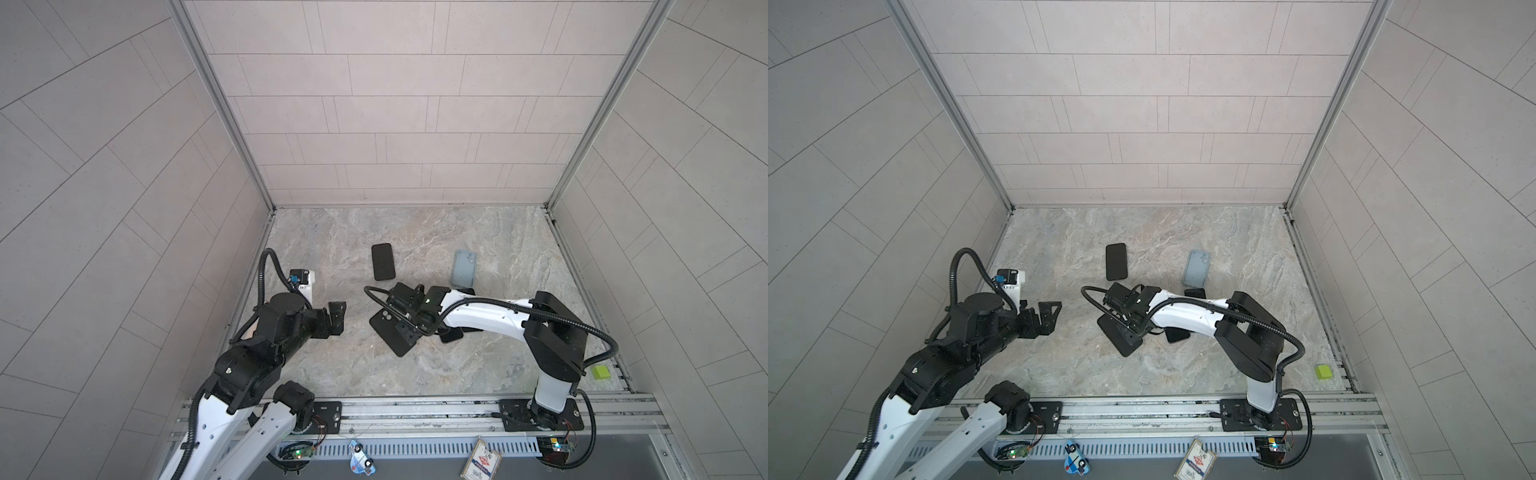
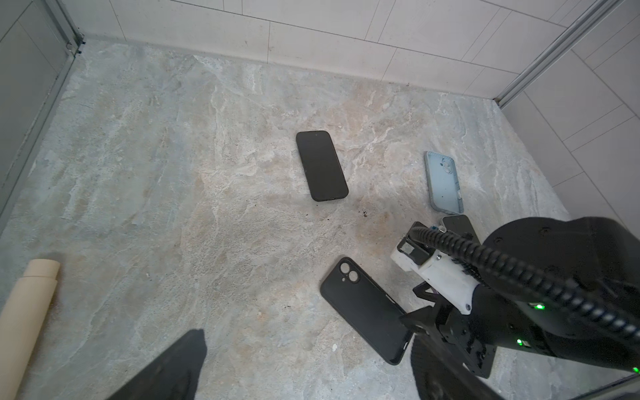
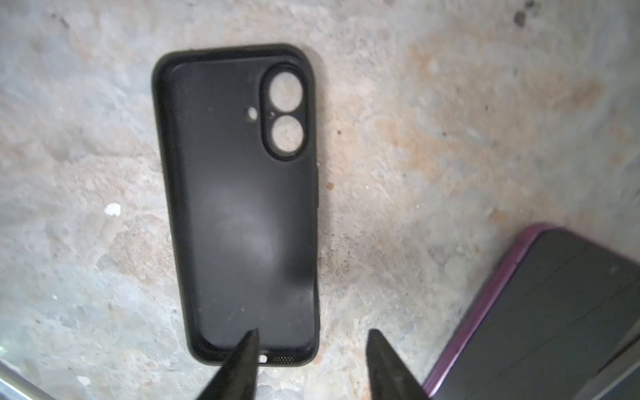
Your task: Put the phone into the phone case
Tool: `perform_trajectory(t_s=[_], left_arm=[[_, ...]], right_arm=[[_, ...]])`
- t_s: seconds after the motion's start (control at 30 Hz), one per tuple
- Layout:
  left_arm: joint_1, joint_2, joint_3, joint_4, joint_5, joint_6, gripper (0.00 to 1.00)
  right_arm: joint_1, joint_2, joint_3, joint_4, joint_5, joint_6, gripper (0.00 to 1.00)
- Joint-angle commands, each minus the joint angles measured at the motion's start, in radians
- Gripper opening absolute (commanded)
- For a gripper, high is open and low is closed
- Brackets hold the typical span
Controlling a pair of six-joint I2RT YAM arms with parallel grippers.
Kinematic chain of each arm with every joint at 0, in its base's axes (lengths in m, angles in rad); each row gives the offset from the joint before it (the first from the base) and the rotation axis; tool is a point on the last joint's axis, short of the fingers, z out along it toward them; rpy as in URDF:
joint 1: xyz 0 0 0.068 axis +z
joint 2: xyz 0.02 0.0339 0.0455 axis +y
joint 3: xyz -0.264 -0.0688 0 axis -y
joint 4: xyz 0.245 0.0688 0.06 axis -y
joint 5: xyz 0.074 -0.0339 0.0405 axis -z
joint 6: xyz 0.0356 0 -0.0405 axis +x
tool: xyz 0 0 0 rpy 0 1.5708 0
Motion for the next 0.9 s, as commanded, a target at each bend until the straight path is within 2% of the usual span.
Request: perform_trajectory(t_s=[0.0, 0.17, 0.27, 0.47, 0.57, 0.87], left_arm=[[0.006, -0.008, -0.006, 0.020, 0.022, -0.027, 1.00], [0.005, -0.005, 0.052, 0.008, 0.029, 0.039, 1.00], [0.005, 0.012, 0.066, -0.014, 0.025, 0.073, 1.00], [0.005, 0.046, 0.010, 0.020, 0.082, 0.010, 1.00], [0.005, 0.049, 0.005, 0.022, 0.070, 0.018, 1.00], [0.006, 0.046, 0.001, 0.038, 0.070, 0.028, 1.00]], right_arm=[[0.004, -0.099, -0.014, -0.033, 0.067, -0.022, 0.63], [-0.037, -0.183, -0.028, -0.100, 0.182, -0.011, 0.74], [-0.117, -0.209, -0.068, -0.104, 0.147, 0.016, 0.82], [-0.227, -0.234, -0.172, -0.048, 0.014, 0.063, 0.88], [-0.236, -0.211, -0.190, -0.043, -0.002, 0.064, 0.94], [-0.245, -0.134, -0.226, 0.009, -0.016, 0.096, 0.95]])
